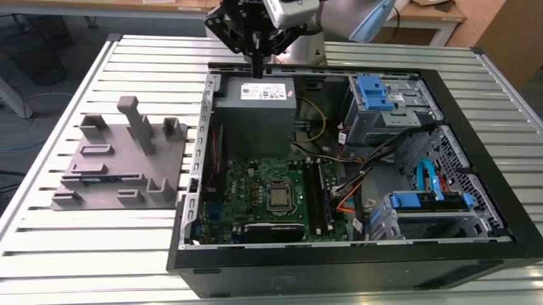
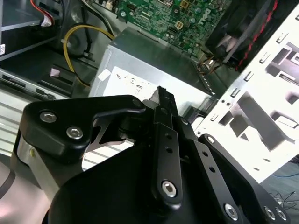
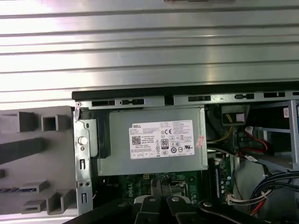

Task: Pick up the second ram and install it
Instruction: 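Reach for the second ram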

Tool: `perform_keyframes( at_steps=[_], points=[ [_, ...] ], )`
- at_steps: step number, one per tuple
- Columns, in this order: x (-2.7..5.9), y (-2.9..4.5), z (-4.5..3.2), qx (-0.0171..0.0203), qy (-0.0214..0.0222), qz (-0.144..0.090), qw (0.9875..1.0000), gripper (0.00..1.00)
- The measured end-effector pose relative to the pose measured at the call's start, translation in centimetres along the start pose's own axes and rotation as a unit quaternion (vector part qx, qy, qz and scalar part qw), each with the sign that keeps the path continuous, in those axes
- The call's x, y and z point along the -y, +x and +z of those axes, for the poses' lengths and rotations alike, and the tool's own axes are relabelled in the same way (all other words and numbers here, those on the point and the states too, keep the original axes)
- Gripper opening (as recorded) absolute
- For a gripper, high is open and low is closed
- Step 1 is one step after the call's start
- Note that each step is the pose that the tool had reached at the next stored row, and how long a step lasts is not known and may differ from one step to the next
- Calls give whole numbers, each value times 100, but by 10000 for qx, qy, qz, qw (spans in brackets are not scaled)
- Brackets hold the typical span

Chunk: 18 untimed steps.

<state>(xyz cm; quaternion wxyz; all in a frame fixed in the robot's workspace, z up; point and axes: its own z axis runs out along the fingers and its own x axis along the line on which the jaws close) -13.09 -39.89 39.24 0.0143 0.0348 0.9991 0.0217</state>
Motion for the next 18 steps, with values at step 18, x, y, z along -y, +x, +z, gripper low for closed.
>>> perform_keyframes(
  at_steps=[18],
  points=[
    [29, 420, -12, 0, 4, 0, 10000, 11]
  ],
)
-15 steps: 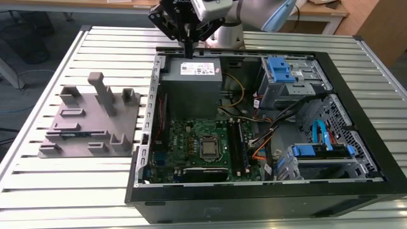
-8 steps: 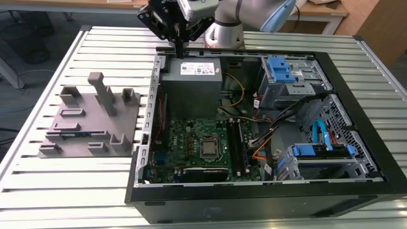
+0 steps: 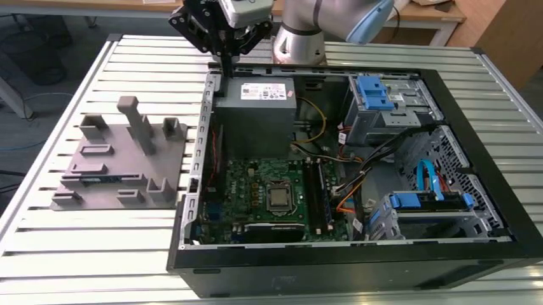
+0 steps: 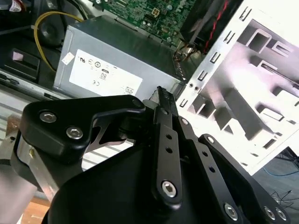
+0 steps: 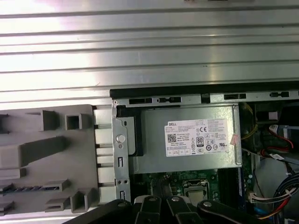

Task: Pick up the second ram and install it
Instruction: 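Reach for the second ram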

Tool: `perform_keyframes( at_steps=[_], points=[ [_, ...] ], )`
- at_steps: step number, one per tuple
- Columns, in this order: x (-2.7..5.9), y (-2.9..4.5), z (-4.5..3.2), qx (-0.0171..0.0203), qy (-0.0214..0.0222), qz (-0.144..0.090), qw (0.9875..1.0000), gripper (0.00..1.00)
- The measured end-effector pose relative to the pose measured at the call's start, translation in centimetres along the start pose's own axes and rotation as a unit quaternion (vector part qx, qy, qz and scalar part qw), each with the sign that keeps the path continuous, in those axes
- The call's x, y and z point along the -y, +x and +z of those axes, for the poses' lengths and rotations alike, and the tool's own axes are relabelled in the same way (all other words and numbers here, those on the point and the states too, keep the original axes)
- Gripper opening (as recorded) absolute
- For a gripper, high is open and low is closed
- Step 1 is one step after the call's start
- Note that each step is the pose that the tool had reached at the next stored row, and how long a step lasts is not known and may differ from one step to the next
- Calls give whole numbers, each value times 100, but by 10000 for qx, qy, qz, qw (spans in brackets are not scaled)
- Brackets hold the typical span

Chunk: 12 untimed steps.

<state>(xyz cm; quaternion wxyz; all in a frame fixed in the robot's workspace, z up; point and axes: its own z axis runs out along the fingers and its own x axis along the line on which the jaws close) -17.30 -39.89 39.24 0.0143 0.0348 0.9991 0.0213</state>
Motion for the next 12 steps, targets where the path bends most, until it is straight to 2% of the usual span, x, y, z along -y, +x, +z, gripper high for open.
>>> perform_keyframes(
  at_steps=[12],
  points=[
    [23, 336, -9, 0, 0, 0, 10000, 11]
  ],
)
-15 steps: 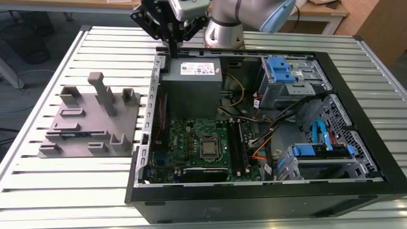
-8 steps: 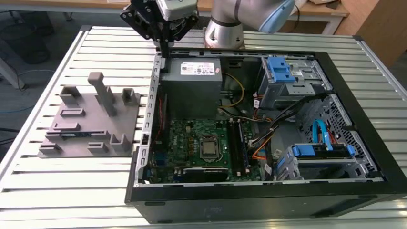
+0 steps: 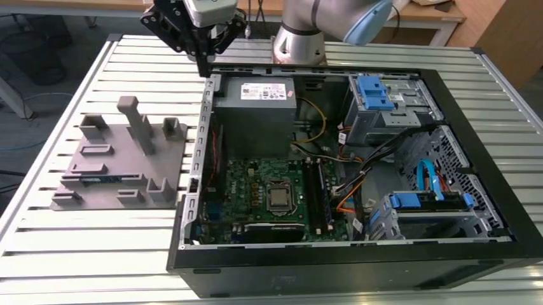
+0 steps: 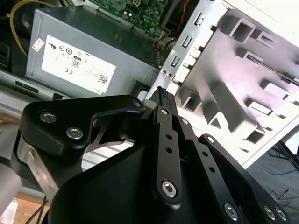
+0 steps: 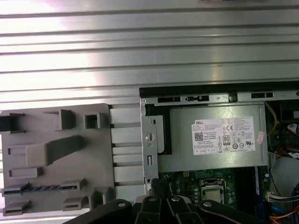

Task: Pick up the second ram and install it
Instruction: 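Reach for the second ram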

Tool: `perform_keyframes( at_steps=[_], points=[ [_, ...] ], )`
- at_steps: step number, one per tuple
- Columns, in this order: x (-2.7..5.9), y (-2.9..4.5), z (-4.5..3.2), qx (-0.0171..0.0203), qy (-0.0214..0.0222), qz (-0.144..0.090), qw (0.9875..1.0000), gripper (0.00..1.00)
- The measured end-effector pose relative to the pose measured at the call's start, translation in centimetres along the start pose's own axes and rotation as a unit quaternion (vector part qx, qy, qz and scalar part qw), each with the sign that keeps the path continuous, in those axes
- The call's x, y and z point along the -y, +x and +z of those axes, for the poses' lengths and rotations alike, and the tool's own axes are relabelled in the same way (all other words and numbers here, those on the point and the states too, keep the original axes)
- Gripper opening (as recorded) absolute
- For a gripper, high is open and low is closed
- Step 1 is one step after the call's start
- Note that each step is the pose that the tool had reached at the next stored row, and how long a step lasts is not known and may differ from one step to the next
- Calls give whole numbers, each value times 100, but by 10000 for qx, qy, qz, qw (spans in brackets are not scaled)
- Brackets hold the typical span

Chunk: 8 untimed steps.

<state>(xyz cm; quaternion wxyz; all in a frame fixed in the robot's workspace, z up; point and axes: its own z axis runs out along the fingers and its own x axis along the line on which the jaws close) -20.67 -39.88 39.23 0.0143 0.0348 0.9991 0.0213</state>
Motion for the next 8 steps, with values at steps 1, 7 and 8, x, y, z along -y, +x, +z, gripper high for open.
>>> perform_keyframes(
  at_steps=[1, 7, 8],
  points=[
    [2, 27, 0, 0, 0, 0, 10000, 11],
    [16, 231, -6, 1, 0, 0, 10000, 11],
    [18, 264, -7, 0, 0, -1, 10000, 11]
  ],
)
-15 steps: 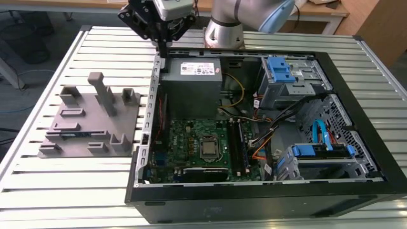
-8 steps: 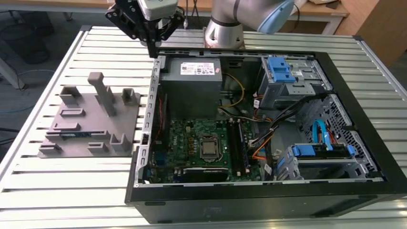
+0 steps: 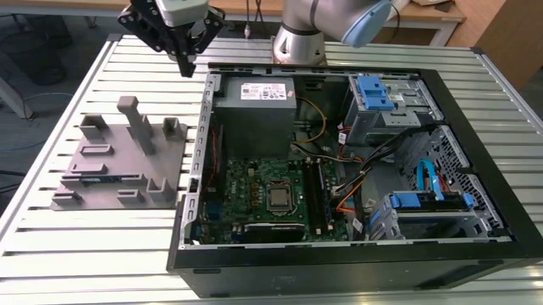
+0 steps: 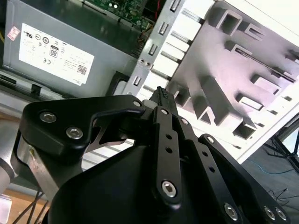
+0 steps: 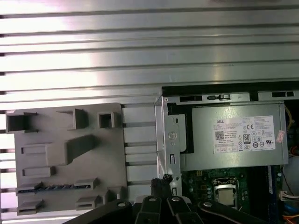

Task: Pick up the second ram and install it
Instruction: 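Reach for the second ram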

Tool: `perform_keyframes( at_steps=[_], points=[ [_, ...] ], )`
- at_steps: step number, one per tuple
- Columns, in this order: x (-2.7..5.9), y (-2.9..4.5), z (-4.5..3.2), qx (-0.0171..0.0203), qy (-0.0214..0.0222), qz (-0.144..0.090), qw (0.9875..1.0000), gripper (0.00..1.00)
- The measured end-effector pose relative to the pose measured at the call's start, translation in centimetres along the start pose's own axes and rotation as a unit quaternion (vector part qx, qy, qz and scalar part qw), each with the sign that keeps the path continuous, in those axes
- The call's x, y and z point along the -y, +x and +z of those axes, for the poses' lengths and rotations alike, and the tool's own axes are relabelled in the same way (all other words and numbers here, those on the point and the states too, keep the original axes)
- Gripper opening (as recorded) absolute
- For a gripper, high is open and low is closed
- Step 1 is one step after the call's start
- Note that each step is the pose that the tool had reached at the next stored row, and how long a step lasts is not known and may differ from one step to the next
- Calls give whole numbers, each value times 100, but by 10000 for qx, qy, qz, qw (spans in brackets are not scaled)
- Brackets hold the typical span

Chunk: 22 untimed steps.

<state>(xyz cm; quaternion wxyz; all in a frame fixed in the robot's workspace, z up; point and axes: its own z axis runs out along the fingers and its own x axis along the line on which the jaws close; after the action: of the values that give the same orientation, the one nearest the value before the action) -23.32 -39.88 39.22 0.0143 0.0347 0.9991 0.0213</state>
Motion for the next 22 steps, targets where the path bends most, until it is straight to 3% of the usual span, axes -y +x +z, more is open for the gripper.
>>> perform_keyframes(
  at_steps=[6, 22],
  points=[
    [12, 174, -3, 1, -1, 0, 10000, 11],
    [36, 517, -8, 0, 0, 1, 10000, 11]
  ],
)
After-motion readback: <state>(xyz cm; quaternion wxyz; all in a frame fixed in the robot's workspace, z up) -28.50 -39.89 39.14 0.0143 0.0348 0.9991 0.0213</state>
